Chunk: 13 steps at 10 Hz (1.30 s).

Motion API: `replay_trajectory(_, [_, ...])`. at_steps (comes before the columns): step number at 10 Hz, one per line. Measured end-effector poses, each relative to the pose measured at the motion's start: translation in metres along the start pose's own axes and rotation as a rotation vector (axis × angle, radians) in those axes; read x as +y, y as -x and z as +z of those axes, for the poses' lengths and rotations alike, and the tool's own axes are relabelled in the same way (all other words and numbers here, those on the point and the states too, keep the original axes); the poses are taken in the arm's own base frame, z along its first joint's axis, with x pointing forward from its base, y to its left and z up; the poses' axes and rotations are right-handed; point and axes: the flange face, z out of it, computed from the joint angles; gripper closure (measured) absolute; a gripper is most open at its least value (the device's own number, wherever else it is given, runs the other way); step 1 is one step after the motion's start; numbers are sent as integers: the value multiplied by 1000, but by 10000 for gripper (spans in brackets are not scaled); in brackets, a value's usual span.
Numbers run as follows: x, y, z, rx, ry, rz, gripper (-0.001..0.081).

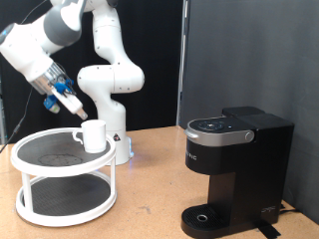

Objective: Make a cup of coffee with the keurig machine

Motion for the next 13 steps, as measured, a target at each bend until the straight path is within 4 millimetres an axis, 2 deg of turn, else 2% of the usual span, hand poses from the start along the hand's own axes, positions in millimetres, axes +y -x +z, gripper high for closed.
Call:
replay_trajectory(1, [-4, -5, 13, 24, -1, 6, 80])
replay_trajectory(2, [-8, -6, 14, 34, -19, -2, 72])
replay_trajectory(6, [-13, -21, 48, 66, 17, 13, 72])
replay_trajectory(9, [-12, -20, 51, 40, 29, -15, 72])
replay_trajectory(13, [0, -14, 46, 11, 136, -30, 72])
